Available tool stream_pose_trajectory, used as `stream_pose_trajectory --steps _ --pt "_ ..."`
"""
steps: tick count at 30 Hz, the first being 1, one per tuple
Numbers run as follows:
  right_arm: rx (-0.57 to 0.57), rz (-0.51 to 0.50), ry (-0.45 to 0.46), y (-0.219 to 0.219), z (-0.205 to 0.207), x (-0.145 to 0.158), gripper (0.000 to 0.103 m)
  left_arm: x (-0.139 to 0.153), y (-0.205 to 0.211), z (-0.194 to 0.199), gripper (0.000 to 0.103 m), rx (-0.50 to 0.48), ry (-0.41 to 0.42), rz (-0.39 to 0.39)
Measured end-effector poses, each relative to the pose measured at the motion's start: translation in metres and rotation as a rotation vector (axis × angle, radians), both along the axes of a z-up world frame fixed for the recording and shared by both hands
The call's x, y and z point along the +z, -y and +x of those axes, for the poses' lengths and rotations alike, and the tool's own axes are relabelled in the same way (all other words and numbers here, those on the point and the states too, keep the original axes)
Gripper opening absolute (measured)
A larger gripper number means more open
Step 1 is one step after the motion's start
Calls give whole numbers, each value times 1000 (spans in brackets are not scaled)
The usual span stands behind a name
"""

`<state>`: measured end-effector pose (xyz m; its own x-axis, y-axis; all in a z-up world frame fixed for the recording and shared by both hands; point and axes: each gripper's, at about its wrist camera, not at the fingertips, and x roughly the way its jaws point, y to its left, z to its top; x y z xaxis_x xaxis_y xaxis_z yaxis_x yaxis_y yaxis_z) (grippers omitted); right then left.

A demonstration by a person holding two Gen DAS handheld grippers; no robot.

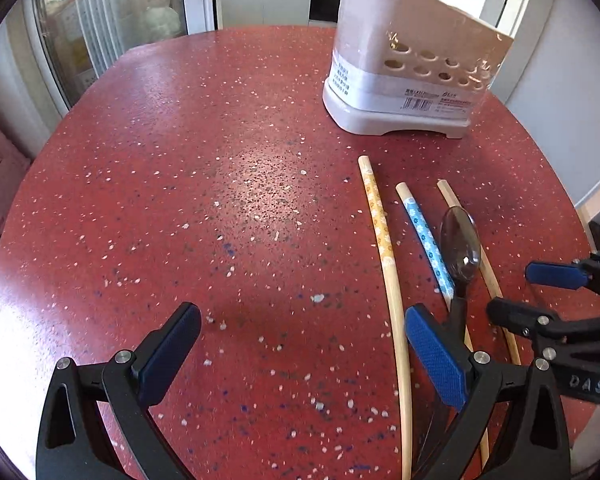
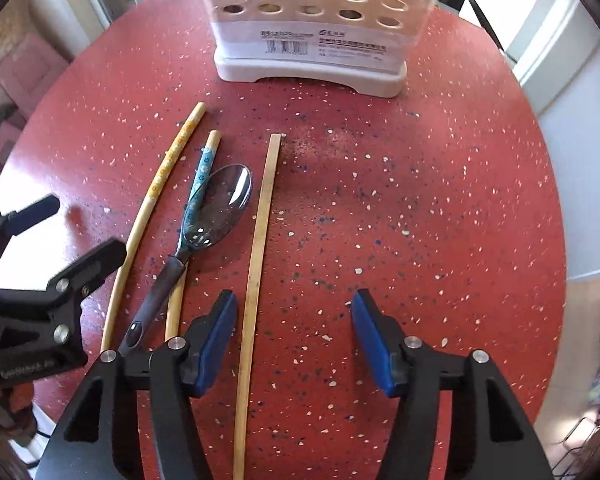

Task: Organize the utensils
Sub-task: 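Move both tools back down over the remaining chopsticks, then grasp a plain wooden chopstick with the right tool while the left grasps a yellow-patterned chopstick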

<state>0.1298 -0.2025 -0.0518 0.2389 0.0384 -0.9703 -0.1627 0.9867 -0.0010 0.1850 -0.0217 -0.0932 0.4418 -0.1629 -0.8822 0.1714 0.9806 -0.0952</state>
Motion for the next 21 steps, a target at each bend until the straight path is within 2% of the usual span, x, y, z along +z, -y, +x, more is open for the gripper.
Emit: stream_pose_trajectory --steps 3,9,14,15,16,17,19,21 --pt "13 -1 -18 -4 4 0 57 1 3 6 103 -12 -6 -3" --pt "41 3 -46 -28 12 1 39 -3 22 17 103 -69 -29 90" --pt "66 0 -62 -37 15 4 27 0 28 27 103 -91 -59 87" --pt "68 -2 -61 -37 17 5 14 1 31 28 103 -100 -59 88" --pt "64 16 -64 -36 18 5 8 2 33 29 103 -111 -63 88" --pt "61 33 -66 -34 19 4 7 5 34 29 103 -122 -68 85" --pt "58 68 -63 -31 21 4 6 7 42 31 90 -141 -73 84" --pt "60 84 -53 -28 19 5 6 10 49 33 82 -163 -84 90"
